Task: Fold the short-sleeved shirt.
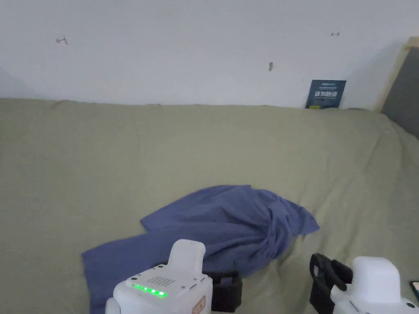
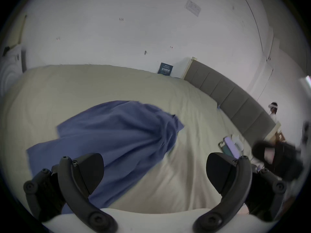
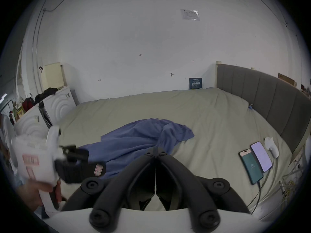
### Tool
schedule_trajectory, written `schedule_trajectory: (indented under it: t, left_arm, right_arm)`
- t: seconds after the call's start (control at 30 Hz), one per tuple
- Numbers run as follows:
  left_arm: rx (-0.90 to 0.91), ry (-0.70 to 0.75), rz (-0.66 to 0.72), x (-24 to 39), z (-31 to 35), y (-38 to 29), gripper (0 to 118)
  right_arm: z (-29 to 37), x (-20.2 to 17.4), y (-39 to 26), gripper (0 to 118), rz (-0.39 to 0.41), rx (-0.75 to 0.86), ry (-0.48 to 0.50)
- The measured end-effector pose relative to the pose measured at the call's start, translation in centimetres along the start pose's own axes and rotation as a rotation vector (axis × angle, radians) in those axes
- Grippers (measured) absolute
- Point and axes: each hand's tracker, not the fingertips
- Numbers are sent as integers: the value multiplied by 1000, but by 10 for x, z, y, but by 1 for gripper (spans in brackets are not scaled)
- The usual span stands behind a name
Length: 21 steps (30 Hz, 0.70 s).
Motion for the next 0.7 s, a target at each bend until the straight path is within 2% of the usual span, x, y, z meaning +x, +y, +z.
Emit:
schedule_trajectory:
  t: [0.1,0.23,0.37,0.5,0.57,0.6,0.63,0.67,0.7]
  left_arm:
    - [-63,102,25,-34,30,-39,13]
    - [-91,167,134,-97,54,-62,7]
    - [-38,300,213,-168,61,-40,7]
    - [-70,421,163,-235,32,-4,7]
    - [-101,406,131,-258,10,12,8]
    - [-106,396,121,-267,-1,17,9]
    - [-120,386,117,-273,-12,23,19]
    - [-135,383,105,-277,-22,28,51]
    - [-176,370,83,-280,-33,31,107]
  right_arm:
    - [7,-17,-10,1,-16,-19,29]
    - [9,-35,-19,1,-4,-41,54]
    - [10,-48,-22,1,13,-58,68]
    - [7,-51,-23,1,34,-70,78]
    - [3,-51,-24,1,38,-78,75]
    - [1,-50,-24,1,37,-83,73]
    - [0,-49,-24,1,37,-88,70]
    - [-2,-47,-24,1,37,-92,65]
    - [-4,-46,-24,1,37,-95,60]
